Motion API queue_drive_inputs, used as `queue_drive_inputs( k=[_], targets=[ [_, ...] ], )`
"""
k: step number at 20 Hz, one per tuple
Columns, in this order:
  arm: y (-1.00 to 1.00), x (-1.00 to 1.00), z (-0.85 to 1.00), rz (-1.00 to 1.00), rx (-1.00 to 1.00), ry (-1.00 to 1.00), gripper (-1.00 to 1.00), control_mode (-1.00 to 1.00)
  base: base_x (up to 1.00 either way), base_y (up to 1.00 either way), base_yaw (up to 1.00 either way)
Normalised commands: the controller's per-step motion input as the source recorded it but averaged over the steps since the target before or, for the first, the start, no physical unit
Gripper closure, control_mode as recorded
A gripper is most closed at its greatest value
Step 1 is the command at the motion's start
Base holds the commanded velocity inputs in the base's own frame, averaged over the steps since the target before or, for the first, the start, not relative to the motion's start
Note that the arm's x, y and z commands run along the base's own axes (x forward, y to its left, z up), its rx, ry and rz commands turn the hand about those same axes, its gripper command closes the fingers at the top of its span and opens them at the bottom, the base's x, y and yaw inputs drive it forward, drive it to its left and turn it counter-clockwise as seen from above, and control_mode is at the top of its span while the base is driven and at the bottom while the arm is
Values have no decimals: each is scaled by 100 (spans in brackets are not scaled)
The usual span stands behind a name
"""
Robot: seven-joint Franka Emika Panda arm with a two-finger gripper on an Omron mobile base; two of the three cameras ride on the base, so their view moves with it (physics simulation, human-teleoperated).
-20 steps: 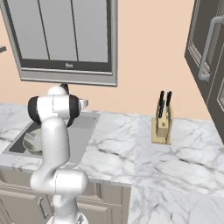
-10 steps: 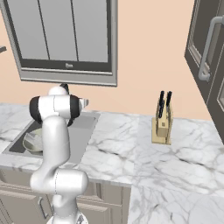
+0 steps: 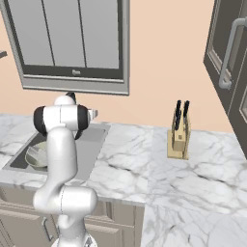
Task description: Pick the bowl and tupperware and place them in the sink. Then turn on the water.
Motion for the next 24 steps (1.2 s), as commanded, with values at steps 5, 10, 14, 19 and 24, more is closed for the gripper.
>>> queue_drive_inputs(
  k=[5,10,14,19,24],
  targets=[
    [0,3,-7,0,0,-3,-100,-100,0,0,0],
    [0,4,-17,0,0,-2,-100,-100,0,0,0],
    [0,11,-9,0,0,-2,-100,-100,0,0,0],
    [0,14,-4,0,0,-2,-100,-100,0,0,0],
    [0,10,-11,0,0,-1,-100,-100,0,0,0]
  ],
)
